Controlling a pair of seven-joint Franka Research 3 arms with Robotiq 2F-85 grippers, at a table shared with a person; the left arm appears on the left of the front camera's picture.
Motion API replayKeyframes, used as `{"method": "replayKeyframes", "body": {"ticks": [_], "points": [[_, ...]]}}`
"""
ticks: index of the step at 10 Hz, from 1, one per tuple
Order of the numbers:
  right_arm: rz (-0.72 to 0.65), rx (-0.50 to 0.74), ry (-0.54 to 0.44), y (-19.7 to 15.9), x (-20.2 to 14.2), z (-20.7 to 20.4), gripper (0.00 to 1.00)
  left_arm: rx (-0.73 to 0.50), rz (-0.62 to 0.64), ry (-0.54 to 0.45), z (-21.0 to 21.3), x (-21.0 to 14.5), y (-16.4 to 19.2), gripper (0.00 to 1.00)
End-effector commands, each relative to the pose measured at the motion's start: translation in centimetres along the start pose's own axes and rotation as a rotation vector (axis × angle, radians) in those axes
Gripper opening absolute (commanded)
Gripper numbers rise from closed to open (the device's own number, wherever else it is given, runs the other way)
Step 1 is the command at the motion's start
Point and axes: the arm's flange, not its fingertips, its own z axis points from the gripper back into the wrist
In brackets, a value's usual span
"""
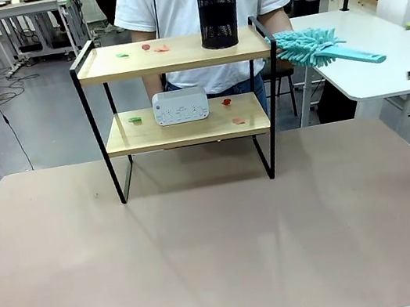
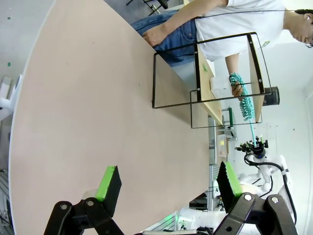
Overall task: Clean the shelf.
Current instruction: Pick up the Duster from the human.
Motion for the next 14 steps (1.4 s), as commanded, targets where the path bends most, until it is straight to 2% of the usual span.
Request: {"method": "replayKeyframes", "body": {"ticks": [1,4,5,12,13,14], "points": [[-0.065,0.001,0.082,2.4,3.3,-4.2,1.0,-0.023,-0.027,-0.008,0.1,0.1,0.1,1.0],[-0.12,0.009,0.142,2.6,3.0,-9.4,1.0,-0.023,-0.027,-0.008,0.1,0.1,0.1,1.0],[-0.116,0.005,0.12,2.4,3.2,-9.8,1.0,-0.023,-0.027,-0.008,0.1,0.1,0.1,1.0],[-0.122,0.04,0.143,1.9,4.1,-9.7,1.0,-0.023,-0.027,-0.008,0.1,0.1,0.1,1.0],[-0.101,0.065,0.12,1.9,4.0,-9.5,0.65,-0.023,-0.027,-0.008,0.1,0.1,0.1,1.0],[-0.095,0.087,0.116,1.9,4.0,-9.5,0.44,-0.023,-0.027,-0.008,0.1,0.1,0.1,1.0]]}}
